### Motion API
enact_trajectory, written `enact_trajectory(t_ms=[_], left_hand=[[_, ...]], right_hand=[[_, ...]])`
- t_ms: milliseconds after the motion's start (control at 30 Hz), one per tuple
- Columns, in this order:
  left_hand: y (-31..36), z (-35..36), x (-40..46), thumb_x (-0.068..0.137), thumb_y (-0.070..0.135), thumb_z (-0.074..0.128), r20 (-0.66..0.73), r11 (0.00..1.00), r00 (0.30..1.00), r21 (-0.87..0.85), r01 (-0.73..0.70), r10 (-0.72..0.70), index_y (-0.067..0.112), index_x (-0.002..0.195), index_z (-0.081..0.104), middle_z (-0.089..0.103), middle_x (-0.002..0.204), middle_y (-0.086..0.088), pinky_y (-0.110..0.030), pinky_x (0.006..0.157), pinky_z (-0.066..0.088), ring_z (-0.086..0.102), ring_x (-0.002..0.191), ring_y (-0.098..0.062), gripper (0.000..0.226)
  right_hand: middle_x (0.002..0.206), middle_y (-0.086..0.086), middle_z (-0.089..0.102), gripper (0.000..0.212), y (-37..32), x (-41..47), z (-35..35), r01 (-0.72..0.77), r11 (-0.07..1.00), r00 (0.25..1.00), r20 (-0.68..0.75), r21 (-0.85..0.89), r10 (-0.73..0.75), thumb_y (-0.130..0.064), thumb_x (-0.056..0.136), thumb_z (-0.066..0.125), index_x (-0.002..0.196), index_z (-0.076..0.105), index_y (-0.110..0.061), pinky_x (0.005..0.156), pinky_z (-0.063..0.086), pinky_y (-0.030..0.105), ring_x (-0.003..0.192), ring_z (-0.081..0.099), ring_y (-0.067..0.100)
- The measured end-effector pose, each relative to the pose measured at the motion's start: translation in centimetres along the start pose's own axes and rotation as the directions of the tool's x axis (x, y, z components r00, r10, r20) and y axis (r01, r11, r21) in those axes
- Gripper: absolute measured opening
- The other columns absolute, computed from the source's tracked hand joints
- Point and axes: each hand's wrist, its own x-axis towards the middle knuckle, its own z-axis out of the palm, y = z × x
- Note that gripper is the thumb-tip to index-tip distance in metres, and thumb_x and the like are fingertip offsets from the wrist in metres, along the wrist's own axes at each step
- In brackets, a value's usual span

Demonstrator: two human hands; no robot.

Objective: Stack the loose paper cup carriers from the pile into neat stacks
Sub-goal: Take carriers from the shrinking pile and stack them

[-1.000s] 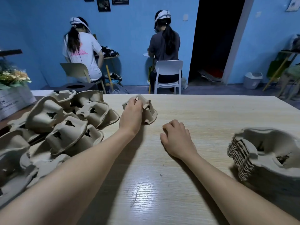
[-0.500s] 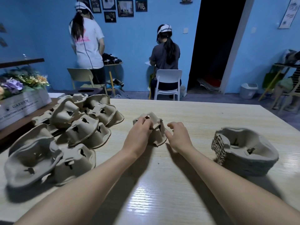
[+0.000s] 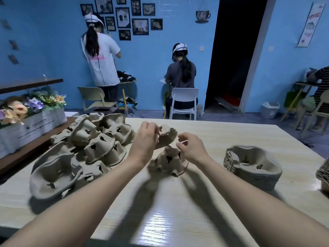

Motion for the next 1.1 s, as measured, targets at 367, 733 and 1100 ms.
enact_trajectory(t_ms=[367, 733, 1100], left_hand=[[2.7, -1.7, 2.1, 0.088, 0.003, 0.053, 0.002, 0.733, 0.901, -0.581, 0.355, -0.434, 0.012, 0.086, 0.057, 0.059, 0.080, 0.000, -0.032, 0.078, 0.046, 0.054, 0.076, -0.017, 0.009], [8.6, -0.2, 1.6, 0.089, 0.006, 0.057, 0.327, 0.543, 0.869, -0.683, 0.489, -0.371, 0.016, 0.084, 0.056, 0.061, 0.082, -0.003, -0.025, 0.071, 0.043, 0.053, 0.075, -0.015, 0.011], [14.8, 4.5, 0.1, 0.087, 0.017, 0.065, 0.419, 0.568, 0.861, -0.649, 0.506, -0.288, 0.015, 0.070, 0.062, 0.065, 0.083, -0.010, -0.024, 0.064, 0.042, 0.051, 0.071, -0.016, 0.017]], right_hand=[[0.096, 0.003, 0.056, 0.023, -2.5, -0.1, -4.0, -0.059, 0.987, 0.992, -0.104, 0.147, 0.075, -0.023, 0.094, 0.052, 0.111, 0.056, -0.007, 0.073, 0.038, 0.028, 0.088, 0.051, 0.019], [0.084, 0.008, 0.066, 0.007, 0.6, -2.4, -11.2, -0.097, 0.967, 0.948, -0.274, 0.235, 0.162, -0.011, 0.082, 0.063, 0.088, 0.061, -0.014, 0.084, 0.053, 0.048, 0.089, 0.064, 0.032], [0.091, 0.005, 0.065, 0.009, 5.5, -5.8, -16.8, -0.233, 0.957, 0.842, -0.457, 0.174, 0.288, -0.011, 0.084, 0.061, 0.091, 0.066, -0.008, 0.080, 0.047, 0.034, 0.090, 0.058, 0.022]])
